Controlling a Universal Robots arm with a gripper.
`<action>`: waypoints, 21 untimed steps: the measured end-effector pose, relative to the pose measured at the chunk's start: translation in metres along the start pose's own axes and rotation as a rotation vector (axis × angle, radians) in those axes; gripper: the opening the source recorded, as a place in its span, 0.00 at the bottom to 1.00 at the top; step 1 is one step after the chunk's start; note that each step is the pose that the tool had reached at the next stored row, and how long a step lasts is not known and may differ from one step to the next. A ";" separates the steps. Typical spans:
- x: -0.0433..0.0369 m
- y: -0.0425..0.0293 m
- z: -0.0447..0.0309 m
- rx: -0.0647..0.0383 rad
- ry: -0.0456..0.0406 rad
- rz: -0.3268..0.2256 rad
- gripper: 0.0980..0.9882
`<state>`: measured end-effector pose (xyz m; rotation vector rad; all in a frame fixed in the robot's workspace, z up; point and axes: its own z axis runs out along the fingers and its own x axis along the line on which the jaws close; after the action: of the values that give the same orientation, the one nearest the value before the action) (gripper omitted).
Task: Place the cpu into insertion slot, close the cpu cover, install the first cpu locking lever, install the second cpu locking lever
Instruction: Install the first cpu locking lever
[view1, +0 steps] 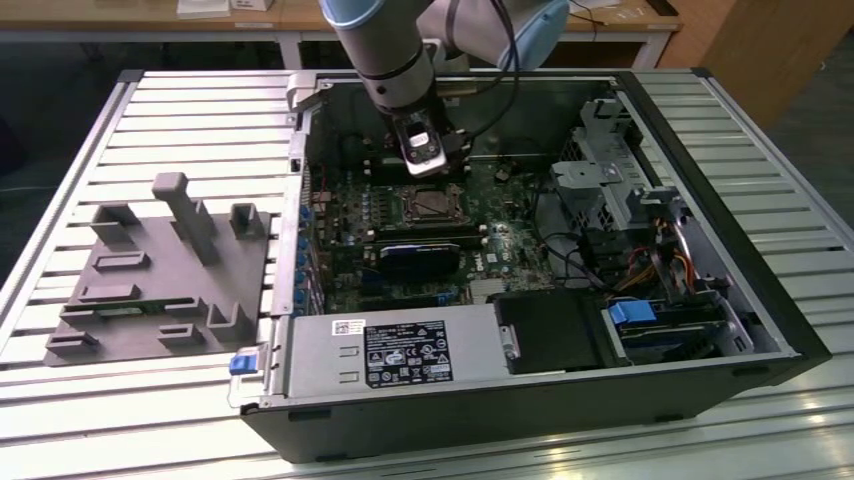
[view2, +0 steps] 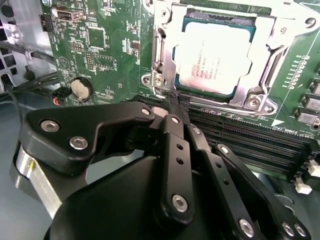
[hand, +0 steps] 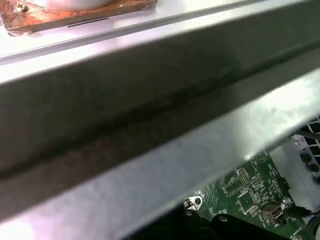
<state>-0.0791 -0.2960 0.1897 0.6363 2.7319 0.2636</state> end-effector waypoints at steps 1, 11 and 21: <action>-0.0002 -0.0005 0.0002 -0.001 0.0006 0.001 0.00; -0.0012 -0.0023 -0.0003 -0.018 0.0077 0.013 0.00; -0.0084 0.0044 -0.0254 -0.018 0.0076 0.013 0.00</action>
<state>-0.0790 -0.2986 0.2166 0.6494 2.7305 0.2933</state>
